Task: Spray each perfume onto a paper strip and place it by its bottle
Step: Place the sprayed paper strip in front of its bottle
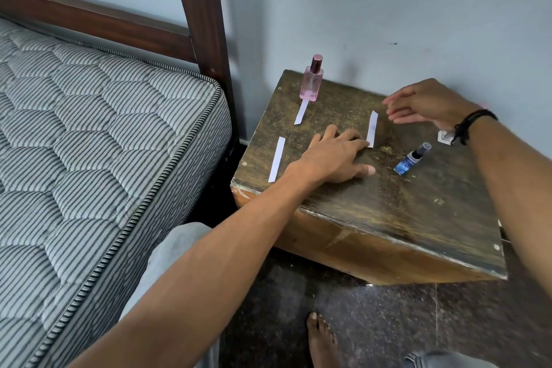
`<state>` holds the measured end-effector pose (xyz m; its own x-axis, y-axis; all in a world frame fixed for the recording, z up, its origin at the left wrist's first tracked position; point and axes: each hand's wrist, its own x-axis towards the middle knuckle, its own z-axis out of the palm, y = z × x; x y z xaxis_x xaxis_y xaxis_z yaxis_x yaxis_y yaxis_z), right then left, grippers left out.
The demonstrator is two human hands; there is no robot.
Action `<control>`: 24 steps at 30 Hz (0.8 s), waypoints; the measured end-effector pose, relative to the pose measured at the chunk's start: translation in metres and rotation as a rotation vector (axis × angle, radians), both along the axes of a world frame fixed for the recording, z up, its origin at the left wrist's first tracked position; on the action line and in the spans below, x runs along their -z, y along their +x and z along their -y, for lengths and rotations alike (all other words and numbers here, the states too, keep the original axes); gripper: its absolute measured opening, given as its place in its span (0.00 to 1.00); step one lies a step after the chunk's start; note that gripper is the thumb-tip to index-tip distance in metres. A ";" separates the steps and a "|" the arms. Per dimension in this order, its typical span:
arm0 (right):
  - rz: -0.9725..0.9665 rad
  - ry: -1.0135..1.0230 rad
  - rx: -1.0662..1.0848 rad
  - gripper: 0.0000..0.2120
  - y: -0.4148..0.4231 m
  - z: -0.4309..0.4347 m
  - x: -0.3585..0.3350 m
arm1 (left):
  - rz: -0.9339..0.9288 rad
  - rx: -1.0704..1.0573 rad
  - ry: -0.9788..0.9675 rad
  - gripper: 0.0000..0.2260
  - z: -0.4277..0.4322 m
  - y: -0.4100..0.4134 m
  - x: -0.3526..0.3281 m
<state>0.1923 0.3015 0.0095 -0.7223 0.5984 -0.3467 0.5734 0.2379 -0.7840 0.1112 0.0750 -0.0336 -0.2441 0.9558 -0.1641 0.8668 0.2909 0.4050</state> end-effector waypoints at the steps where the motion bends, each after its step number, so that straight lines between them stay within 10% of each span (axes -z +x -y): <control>1: -0.003 0.002 -0.003 0.06 0.002 0.000 -0.008 | 0.010 -0.005 0.005 0.30 0.001 -0.001 -0.002; 24: 0.022 0.369 0.031 0.08 0.018 0.191 0.028 | 0.180 -0.476 0.130 0.12 0.056 -0.080 -0.036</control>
